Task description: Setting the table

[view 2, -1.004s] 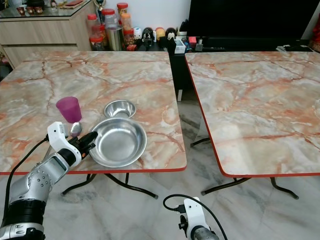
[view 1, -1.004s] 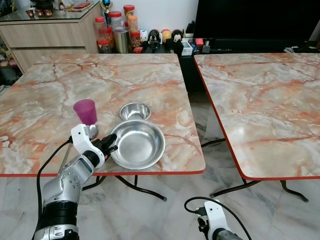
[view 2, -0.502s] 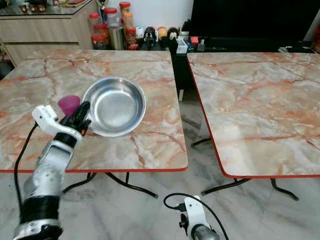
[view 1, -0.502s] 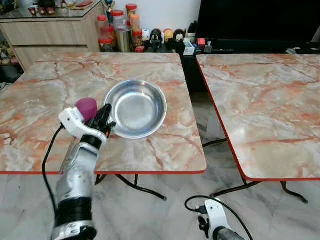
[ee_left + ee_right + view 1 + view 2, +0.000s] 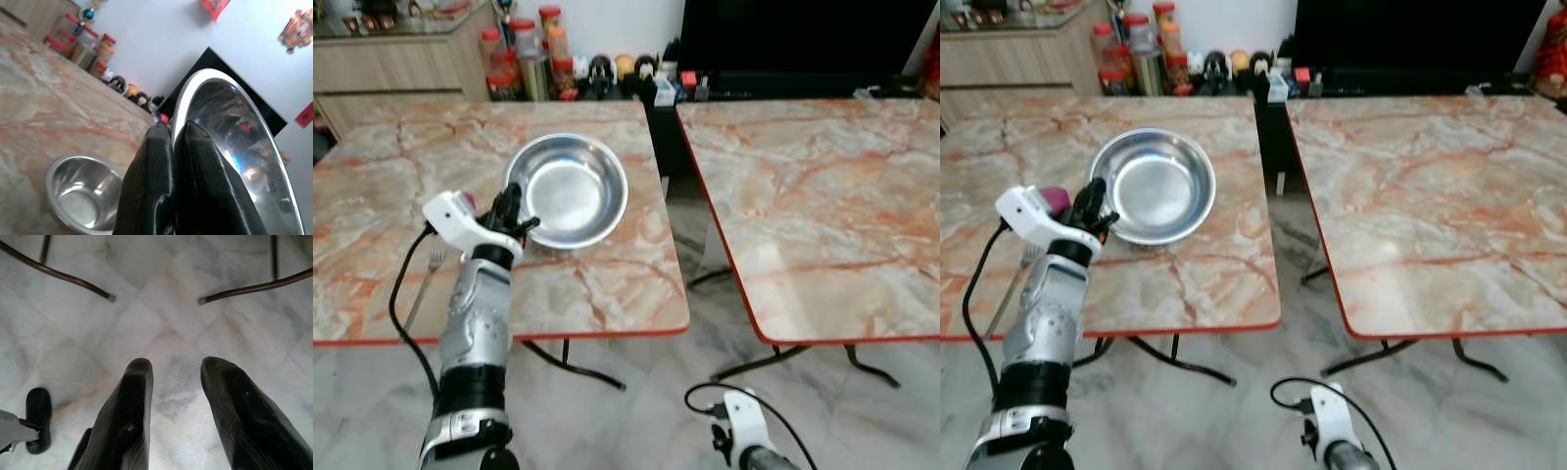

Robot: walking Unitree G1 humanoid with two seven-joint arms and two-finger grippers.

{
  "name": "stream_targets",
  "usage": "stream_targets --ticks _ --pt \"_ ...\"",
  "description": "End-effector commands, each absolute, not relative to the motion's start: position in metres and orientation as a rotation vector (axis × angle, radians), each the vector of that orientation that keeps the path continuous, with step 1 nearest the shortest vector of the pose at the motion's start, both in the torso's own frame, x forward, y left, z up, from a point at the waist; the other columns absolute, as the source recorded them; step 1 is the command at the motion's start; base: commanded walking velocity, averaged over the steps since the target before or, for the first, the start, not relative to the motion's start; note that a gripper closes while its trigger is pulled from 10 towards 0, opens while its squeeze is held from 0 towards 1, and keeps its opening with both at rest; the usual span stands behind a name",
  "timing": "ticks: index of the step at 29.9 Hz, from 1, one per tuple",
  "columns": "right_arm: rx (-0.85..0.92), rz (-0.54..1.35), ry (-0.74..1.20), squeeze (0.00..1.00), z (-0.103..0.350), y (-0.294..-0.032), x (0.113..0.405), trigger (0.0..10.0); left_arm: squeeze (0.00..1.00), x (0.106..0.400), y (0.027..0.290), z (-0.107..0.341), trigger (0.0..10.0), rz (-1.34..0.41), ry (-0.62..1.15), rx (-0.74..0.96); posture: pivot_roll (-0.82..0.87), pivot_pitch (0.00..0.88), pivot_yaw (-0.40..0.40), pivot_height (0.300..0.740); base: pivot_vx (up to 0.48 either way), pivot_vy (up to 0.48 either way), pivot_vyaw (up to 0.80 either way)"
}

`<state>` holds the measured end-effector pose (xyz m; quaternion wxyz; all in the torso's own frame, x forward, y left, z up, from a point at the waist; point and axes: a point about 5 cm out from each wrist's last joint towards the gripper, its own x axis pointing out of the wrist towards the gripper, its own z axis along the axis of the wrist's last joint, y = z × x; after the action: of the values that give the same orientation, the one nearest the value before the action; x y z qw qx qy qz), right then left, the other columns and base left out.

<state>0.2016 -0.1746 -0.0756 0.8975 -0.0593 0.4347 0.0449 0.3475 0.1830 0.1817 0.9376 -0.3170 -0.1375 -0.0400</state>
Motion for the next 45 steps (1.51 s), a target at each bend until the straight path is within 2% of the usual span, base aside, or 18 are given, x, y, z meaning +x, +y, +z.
stream_targets --ticks 1,27,37,45 --pt "-0.109 0.093 0.906 0.0 -0.0763 -0.1708 0.201 10.0 0.0 0.3481 0.1843 0.1832 10.0 -0.075 -0.287 -0.626 0.01 0.0 -0.027 0.728 0.24 -0.356 0.0" --pt "-0.107 0.063 0.92 0.0 -0.0774 -0.1722 0.1994 10.0 0.0 0.3468 0.1766 0.183 10.0 -0.112 -0.285 -0.628 0.01 0.0 -0.023 0.728 0.257 -0.367 0.1" --pt "-0.104 0.085 0.934 0.0 -0.0784 -0.1687 0.1985 10.0 0.0 0.347 0.1781 0.1838 10.0 -0.109 -0.288 -0.627 0.01 0.0 -0.022 0.728 0.246 -0.39 -0.58" --pt "-0.105 0.08 0.926 0.0 -0.0783 -0.1698 0.198 10.0 0.0 0.3477 0.1789 0.1848 10.0 -0.108 -0.289 -0.626 0.01 0.0 -0.021 0.719 0.243 -0.389 0.0"
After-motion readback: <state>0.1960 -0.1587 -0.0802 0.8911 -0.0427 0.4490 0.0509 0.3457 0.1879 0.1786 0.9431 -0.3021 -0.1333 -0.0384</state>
